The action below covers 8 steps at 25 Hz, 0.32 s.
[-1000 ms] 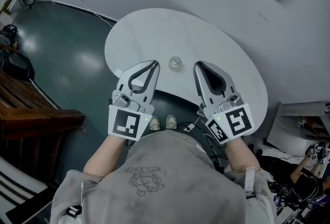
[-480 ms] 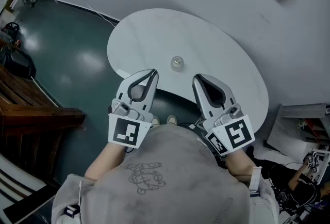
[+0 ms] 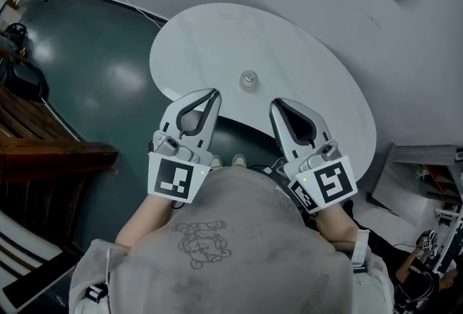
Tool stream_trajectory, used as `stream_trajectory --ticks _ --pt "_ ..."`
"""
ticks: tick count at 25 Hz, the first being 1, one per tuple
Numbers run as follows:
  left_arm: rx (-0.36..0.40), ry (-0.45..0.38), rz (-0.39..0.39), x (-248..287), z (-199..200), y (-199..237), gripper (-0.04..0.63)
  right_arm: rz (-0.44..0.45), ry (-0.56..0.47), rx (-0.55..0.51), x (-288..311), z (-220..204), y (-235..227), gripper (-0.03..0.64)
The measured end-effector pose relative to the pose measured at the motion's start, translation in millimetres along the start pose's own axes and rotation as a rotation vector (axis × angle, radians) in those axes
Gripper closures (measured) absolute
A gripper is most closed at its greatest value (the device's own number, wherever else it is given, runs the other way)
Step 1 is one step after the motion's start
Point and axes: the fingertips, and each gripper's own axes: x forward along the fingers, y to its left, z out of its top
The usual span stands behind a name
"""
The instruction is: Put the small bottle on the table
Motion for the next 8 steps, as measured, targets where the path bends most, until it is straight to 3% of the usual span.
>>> stream_trajectory --ticks 8 --pt "0.002 0.005 0.002 -2.8 1.6 0.6 0.577 0.006 0.007 -0.001 -0.7 0.8 1.7 0.581"
